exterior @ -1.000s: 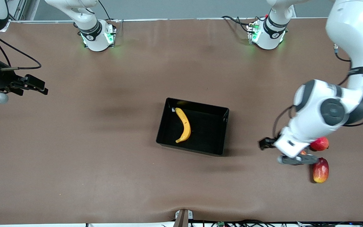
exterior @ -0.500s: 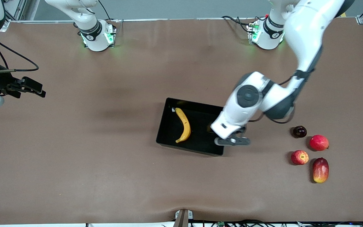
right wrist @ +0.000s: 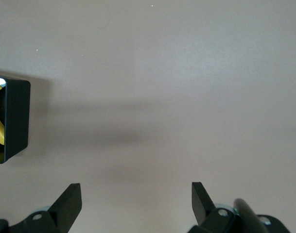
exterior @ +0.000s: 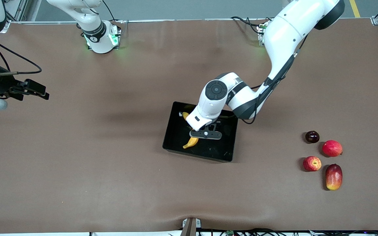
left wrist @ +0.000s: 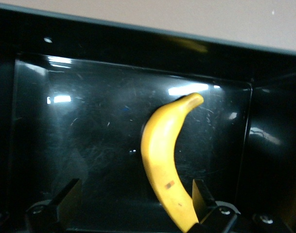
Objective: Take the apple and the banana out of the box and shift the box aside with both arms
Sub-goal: 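Move the left gripper back over the banana in the tray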
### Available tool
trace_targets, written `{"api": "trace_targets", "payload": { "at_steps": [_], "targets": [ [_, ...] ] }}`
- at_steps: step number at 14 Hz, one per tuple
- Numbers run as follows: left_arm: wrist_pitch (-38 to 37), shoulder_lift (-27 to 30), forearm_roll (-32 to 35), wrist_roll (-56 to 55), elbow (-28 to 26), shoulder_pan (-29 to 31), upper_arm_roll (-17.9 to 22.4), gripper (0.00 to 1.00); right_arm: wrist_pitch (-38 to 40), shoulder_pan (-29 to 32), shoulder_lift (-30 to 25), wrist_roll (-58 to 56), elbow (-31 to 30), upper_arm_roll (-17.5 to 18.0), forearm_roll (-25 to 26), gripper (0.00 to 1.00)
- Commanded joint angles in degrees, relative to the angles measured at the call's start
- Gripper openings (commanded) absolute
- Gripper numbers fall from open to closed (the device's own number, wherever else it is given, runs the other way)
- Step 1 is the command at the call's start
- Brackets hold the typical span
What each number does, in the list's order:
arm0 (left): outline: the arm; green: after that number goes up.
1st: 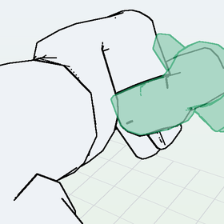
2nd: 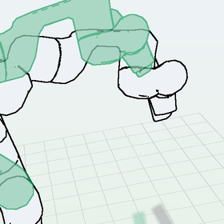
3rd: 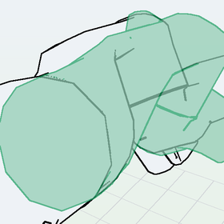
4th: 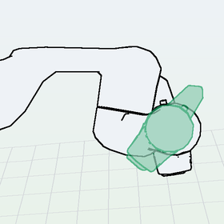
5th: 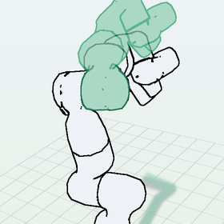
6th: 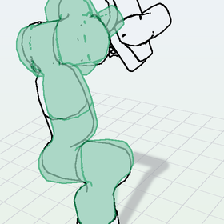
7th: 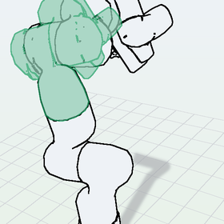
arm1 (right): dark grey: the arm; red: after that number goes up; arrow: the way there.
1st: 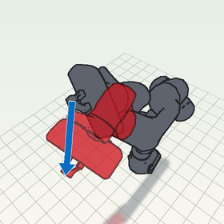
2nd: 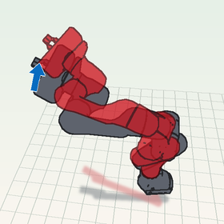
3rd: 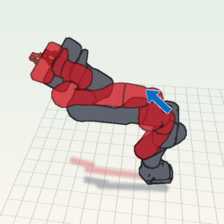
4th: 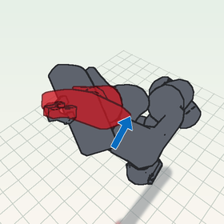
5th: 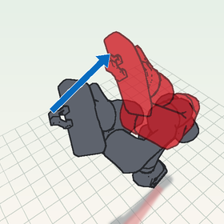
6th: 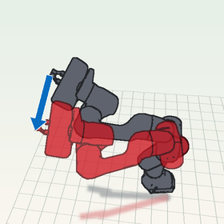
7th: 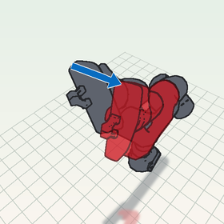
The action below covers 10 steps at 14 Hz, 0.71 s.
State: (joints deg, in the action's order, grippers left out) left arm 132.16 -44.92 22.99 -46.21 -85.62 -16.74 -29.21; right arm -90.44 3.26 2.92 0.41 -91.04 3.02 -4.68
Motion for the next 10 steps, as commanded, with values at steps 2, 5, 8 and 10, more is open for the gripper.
{"api": "trace_targets", "payload": {
  "at_steps": [2, 5, 8, 10],
  "targets": [
    [1.34, -4.55, 1.27, 1.21, 3.53, -3.29, 0.99, 1.0, 1.15, 0.17, 0.42, -0.15, 1.48, -0.04, 0.02, 1.0],
    [3.89, -6.13, 1.18, -0.19, 3.62, -6.45, 3.71, 1.0, 1.06, 0.08, 1.29, -0.32, 1.39, -0.04, 0.46, 1.0],
    [3.98, -7.02, 1.18, -1.33, 3.44, -9.88, 7.05, 1.0, 0.97, 0.53, 4.09, -0.67, 1.39, -0.04, 0.99, 1.0],
    [4.24, -7.46, 1.27, -2.74, 3.44, -10.68, 7.32, 1.0, 0.97, 0.43, 7.0, -0.58, 1.39, -0.04, 1.07, 1.0]
  ]
}}
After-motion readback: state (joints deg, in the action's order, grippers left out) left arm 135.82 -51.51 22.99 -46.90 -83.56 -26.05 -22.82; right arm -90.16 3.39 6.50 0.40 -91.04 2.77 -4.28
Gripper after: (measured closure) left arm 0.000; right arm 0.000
